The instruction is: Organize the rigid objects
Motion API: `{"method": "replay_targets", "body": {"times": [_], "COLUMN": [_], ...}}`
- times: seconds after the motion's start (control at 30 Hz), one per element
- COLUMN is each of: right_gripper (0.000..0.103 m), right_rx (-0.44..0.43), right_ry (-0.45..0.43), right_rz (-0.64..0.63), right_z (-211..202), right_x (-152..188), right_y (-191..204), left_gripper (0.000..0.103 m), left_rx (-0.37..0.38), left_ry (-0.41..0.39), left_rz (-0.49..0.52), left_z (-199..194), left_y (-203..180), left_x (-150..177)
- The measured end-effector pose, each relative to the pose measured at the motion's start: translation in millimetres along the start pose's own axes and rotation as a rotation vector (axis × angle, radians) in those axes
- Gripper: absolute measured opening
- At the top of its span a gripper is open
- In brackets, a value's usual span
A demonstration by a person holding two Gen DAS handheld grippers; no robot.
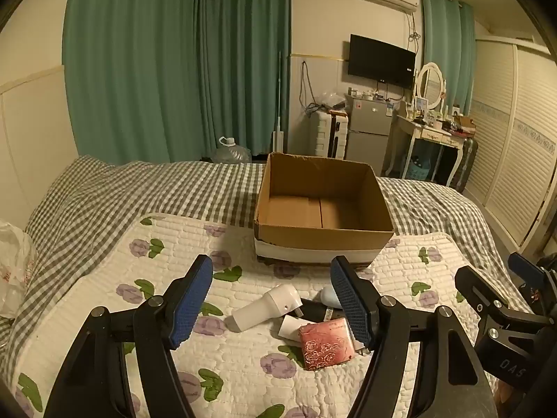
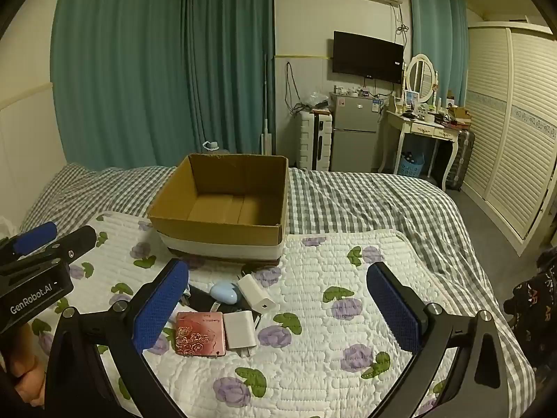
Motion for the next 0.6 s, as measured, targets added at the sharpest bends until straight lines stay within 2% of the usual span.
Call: {"method": "replay_targets", "body": {"times": [0.33,0.47,0.6], "right_gripper": [0.103,0.103,0.103], "right_rx": [-0.015,-0.021,-0.016], "right_ry": [0.002,-0.014,-0.013], "right_rz": [-0.011,-0.016,-0.02], "right_z": [-1.8,-9.3,-9.3], "right_x": [-4.8,-3.5,-4.2], "right_y": [-0.3,9.0,7.4], "left_gripper": [0.073,0.073,0.073], "left_rx": [-0.034,-0.047,-0.048], "left_ry": [-0.03,-0.072,-0.067], "left_rz": [0.013,-0.011,0.009], "left_z": [-14.0,-15.5,-14.9], "left_y": [7.3,11.9,8.6], "left_x": [2.5,-4.6,-6.0]}}
Point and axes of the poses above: each gripper's, at about its wrist camera, not at the fingertips, and z roughly the way its jaws point, y to its left, x to its underside, the point moved 5 cm from there along z, roughly the way its jaws point, and after that the axes turned 12 degrees about z, right-handed, at the moved point
